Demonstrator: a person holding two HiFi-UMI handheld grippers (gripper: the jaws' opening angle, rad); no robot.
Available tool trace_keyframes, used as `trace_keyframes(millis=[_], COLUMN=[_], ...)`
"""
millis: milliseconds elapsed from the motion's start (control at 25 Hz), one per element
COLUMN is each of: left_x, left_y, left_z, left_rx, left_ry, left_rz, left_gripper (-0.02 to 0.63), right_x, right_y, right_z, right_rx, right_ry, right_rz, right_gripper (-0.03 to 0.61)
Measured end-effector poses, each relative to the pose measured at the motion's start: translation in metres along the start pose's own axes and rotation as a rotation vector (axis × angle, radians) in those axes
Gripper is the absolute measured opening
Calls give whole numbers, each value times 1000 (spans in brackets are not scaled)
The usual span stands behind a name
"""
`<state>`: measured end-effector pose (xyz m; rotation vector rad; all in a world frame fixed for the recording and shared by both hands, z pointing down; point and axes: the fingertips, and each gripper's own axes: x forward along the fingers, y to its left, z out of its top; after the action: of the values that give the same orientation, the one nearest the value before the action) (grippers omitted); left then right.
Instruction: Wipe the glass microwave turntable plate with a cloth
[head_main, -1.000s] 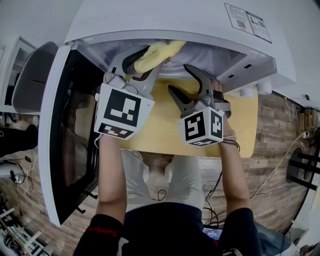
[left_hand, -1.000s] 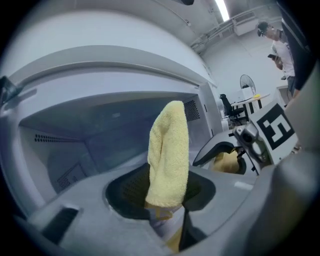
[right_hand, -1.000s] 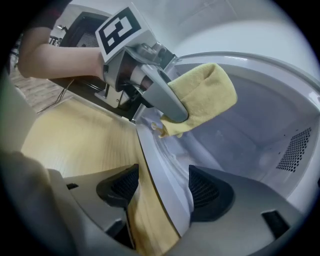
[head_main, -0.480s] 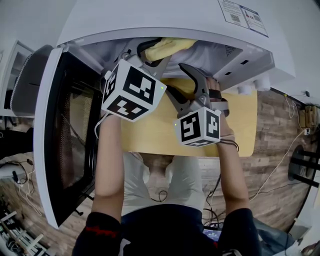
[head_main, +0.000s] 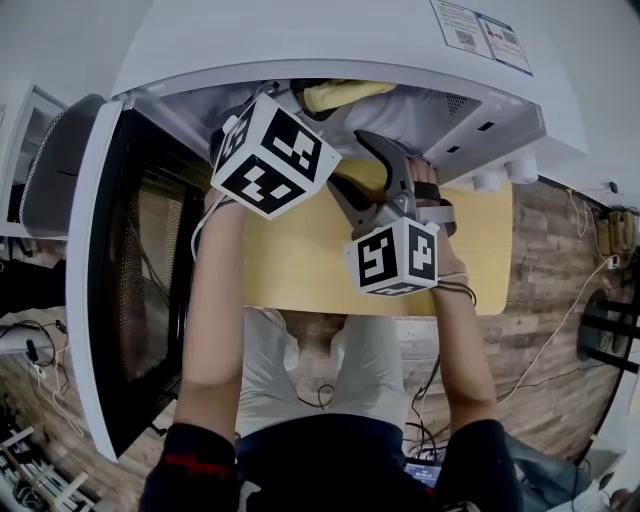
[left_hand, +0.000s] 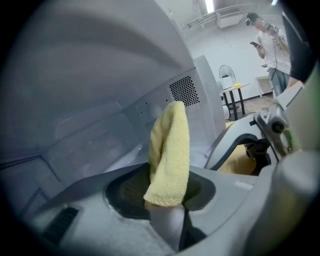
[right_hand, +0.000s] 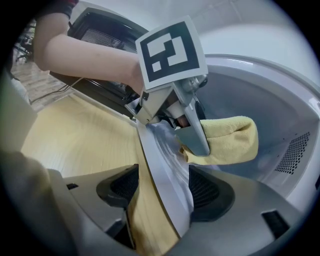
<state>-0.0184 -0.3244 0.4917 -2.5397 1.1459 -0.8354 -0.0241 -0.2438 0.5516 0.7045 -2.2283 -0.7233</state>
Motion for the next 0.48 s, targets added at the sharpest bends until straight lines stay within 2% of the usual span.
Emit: trace_keyframes(millis=[200, 480], left_x=[13, 21], left_y=[-5, -12], left_z=[2, 0], left_rx=[16, -13], left_ry=[-7, -12], left_rz=[-41, -90], left_gripper=[132, 130], right_x=[1, 1], right_y=[-1, 1], right_z=[0, -1], right_rx=[-3, -15], right_ry=[5, 9], right_rz=[-7, -8], right_gripper=[276, 276])
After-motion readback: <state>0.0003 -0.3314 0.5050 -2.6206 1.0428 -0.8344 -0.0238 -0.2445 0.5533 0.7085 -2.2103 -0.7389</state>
